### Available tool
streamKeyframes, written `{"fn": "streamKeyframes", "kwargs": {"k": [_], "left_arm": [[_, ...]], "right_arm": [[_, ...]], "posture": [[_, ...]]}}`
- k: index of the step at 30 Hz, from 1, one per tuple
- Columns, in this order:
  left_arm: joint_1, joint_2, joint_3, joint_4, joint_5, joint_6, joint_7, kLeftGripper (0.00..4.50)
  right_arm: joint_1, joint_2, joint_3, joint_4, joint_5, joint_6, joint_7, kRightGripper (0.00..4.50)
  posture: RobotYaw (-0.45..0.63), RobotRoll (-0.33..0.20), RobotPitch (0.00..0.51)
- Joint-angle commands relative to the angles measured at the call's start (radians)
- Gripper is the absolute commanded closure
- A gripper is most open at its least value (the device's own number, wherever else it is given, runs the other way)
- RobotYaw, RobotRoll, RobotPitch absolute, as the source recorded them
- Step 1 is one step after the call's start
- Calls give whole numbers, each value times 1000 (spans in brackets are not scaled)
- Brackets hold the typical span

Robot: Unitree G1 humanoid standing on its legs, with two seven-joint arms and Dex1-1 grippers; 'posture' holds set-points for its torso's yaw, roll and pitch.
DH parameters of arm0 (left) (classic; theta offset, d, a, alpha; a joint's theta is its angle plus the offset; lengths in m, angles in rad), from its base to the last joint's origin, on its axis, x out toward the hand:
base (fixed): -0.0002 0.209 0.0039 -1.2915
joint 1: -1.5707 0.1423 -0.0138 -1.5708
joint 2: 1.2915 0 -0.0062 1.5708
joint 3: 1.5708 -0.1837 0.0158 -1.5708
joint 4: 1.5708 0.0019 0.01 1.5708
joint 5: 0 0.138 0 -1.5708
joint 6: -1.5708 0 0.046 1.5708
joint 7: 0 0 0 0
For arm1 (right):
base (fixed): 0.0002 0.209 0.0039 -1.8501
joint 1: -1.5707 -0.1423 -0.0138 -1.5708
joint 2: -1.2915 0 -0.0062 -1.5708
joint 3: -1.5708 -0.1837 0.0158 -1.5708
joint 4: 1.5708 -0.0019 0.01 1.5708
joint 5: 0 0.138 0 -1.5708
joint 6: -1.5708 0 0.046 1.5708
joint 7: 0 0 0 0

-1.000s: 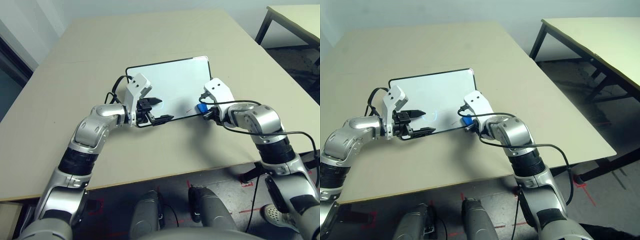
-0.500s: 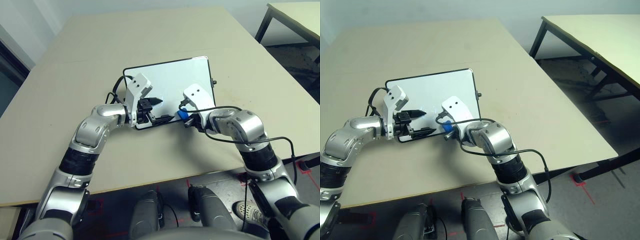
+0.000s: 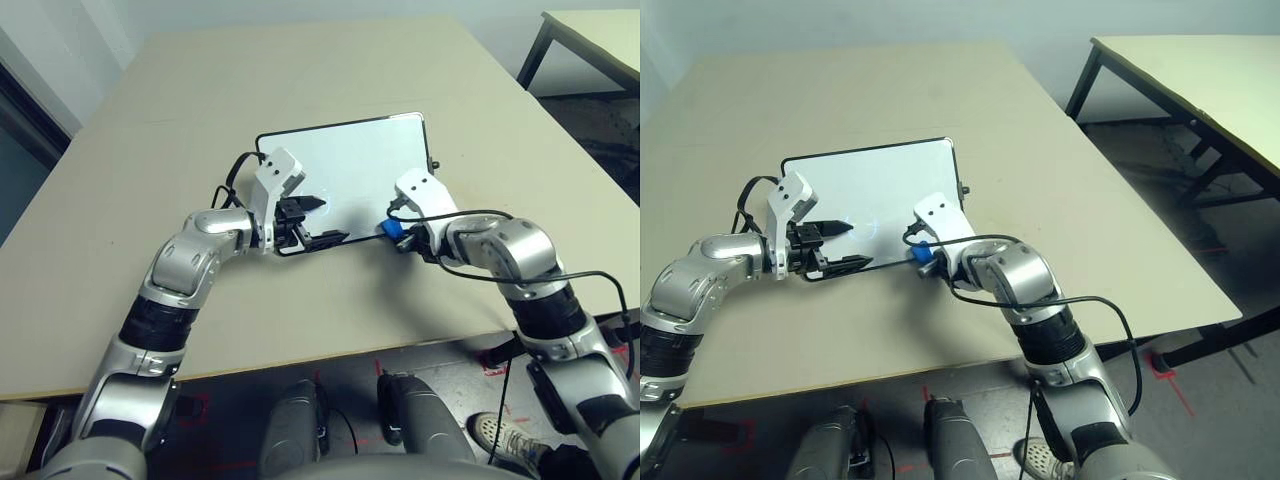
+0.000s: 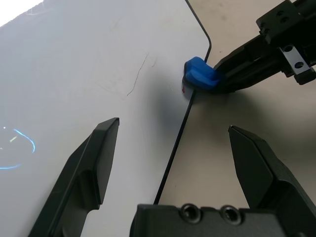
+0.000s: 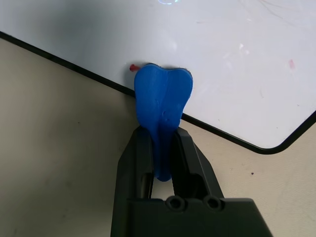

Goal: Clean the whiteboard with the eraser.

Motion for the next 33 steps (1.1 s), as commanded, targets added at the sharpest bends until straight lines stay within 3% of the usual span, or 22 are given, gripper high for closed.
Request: {"fn": "streamKeyframes", "kwargs": {"k": [1,10,24,33], "left_arm": [[10,-3,-17,-8,0,6,1,0],[13,-4,-15,-12,0,9,3,0],[14,-10,-17,-11,-3,8,7,0],[10,-13,-17,-4,0,6,4,0]], "right_arm": [[-11,34,-10,-16,5,28,-18,4027],[5,98,29,-101,44,108,-13,4027],[-12,-52,12,-17,21,73,-3,4039],[-29,5,19,-46,44,97,-5,4040]], "posture": [[-104,0,145],[-97,0,143],[-109,0,143],[-106,0,144]]}}
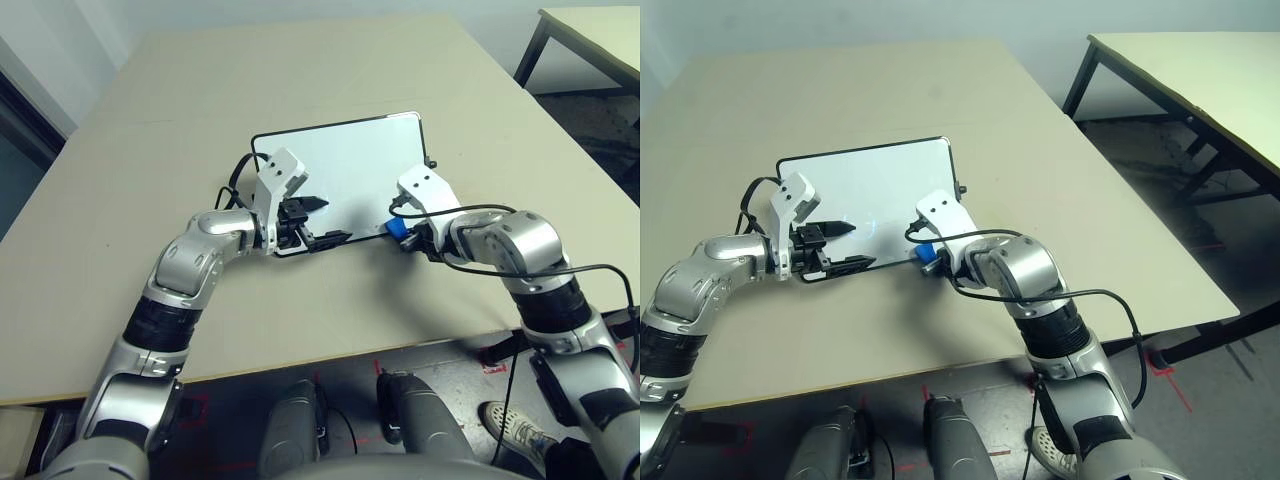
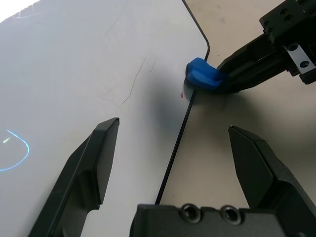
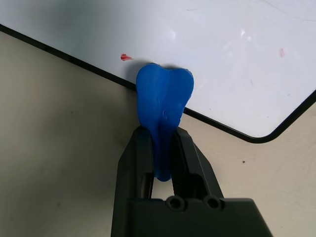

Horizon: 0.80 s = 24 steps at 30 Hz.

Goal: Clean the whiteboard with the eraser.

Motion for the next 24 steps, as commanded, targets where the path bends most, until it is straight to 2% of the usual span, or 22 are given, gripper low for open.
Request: {"fn": "streamKeyframes", "kwargs": {"k": [1,7,10,19,24], "left_arm": [[9,0,-15,-4,0,5,-3,0],[12,0,-13,-12,-1,11,2,0],[15,2,-9,-18,-3,15,5,0],[31,11,0,-34,-8,22,10,0],[24,1,-6,-28,-8,22,15,0]], "right_arm": [[-7,34,10,-19,13,17,-4,4040],[-20,120,28,-32,16,27,-15,4041],[-19,132,41,-31,15,30,-15,4041],[18,5,51,3,2,3,14,4042],[-9,-48,34,48,-8,-20,28,4043]], "posture": [[-104,0,144],[-97,0,146],[-87,0,148],[-93,0,151],[-102,0,150]]}}
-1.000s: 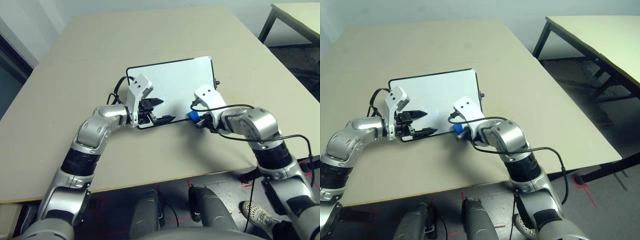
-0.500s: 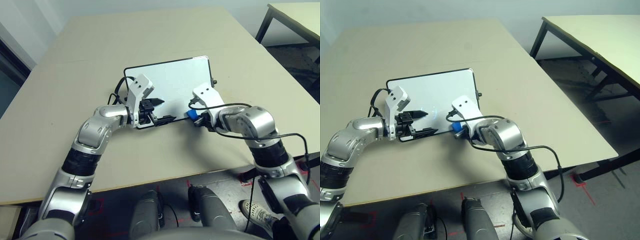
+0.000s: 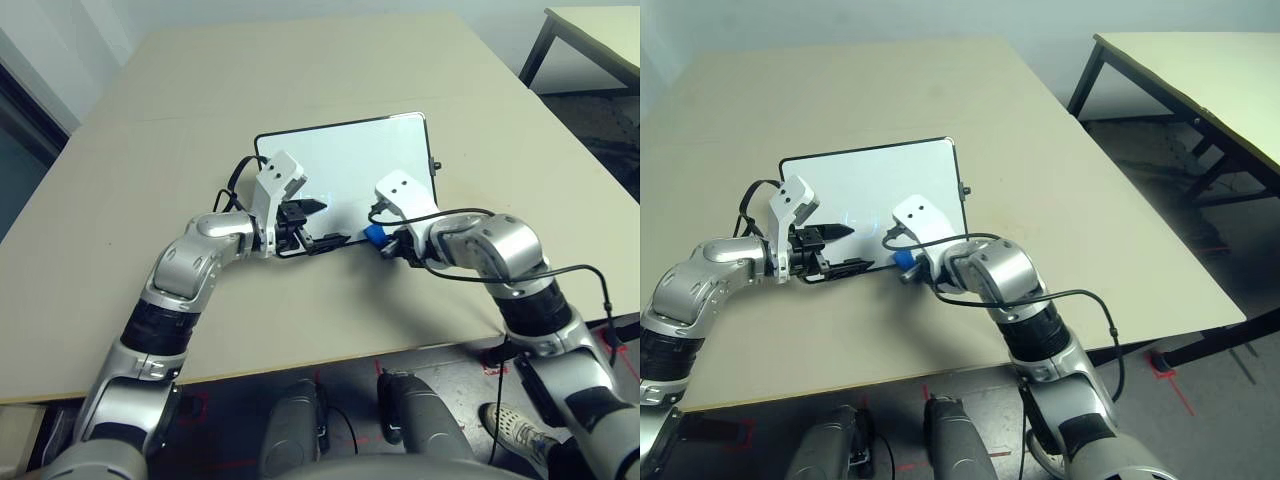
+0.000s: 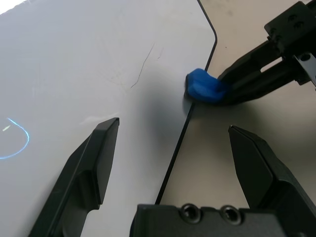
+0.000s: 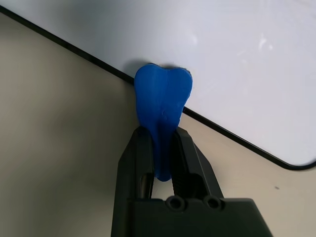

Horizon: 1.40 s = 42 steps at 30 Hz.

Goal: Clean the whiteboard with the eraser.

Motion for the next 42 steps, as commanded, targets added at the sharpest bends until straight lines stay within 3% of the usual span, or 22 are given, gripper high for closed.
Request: {"fn": "streamKeyframes", "kwargs": {"k": [1,20,29,33,42], "left_arm": [[2,-4,-8,-11,-4,5,3,0],[2,-9,-8,-10,-4,4,2,0],[2,-9,-8,-12,-5,5,3,0],[2,-9,-9,-11,-5,5,1,0],[-6,-13,-12,-1,-3,1,-2,0]], "right_arm": [[-9,-24,-8,46,-12,1,-6,4044],[-26,102,-4,-19,17,54,-21,4045],[14,-34,-10,44,-8,-3,-8,4059],[0,-47,-26,64,-8,-14,-9,4059],[-28,64,-23,6,22,33,-27,4060]], "posture": [[-104,0,150],[-96,0,148],[-99,0,148],[-101,0,150],[-103,0,150]]}}
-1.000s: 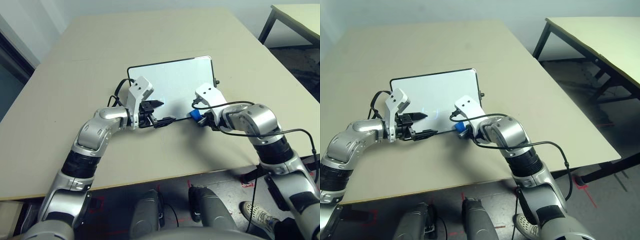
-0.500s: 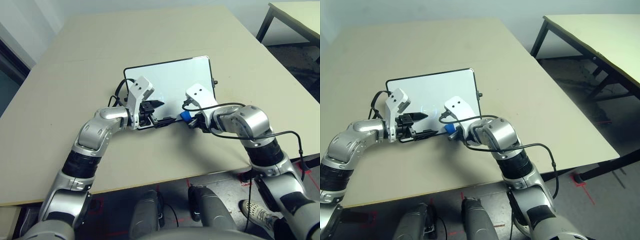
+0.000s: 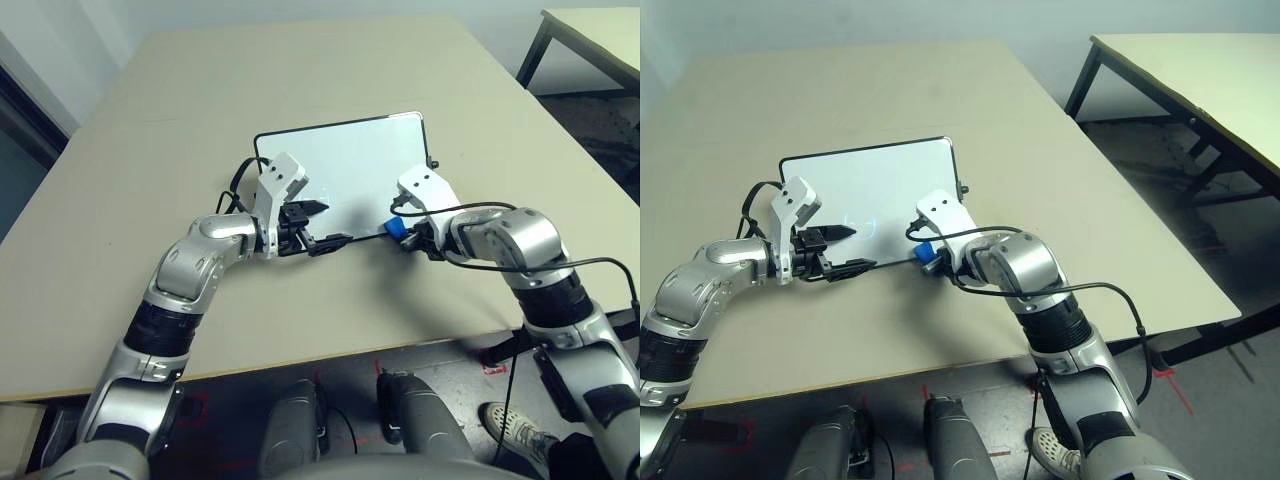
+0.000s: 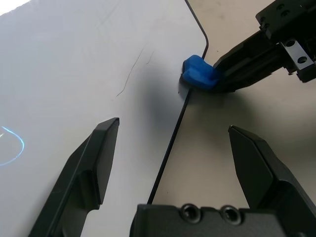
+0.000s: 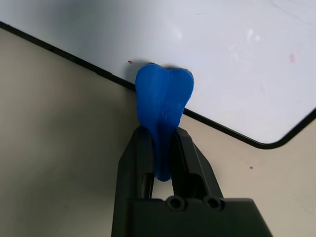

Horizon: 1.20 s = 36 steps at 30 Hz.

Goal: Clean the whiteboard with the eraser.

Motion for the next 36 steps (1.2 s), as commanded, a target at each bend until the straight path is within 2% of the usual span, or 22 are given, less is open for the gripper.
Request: {"fn": "streamKeyframes", "kwargs": {"k": [1,9,19,26,36], "left_arm": [[-1,-1,-11,-2,-2,2,-1,0],[10,5,-3,-18,-5,11,3,0],[14,7,-2,-21,-8,13,7,0],[2,-2,-9,-10,-6,8,6,0],[4,2,-5,-13,-7,10,6,0]], "right_arm": [[-8,45,10,-30,13,25,-9,4060],[-4,93,33,-49,25,42,-11,4060],[29,15,-4,-53,42,95,4,4060],[15,12,-32,-33,43,106,-6,4060],[-16,109,-32,-34,56,101,-20,4061]], "posture": [[-101,0,150],[-88,0,156],[-97,0,155],[-105,0,154],[-92,0,153]]}}
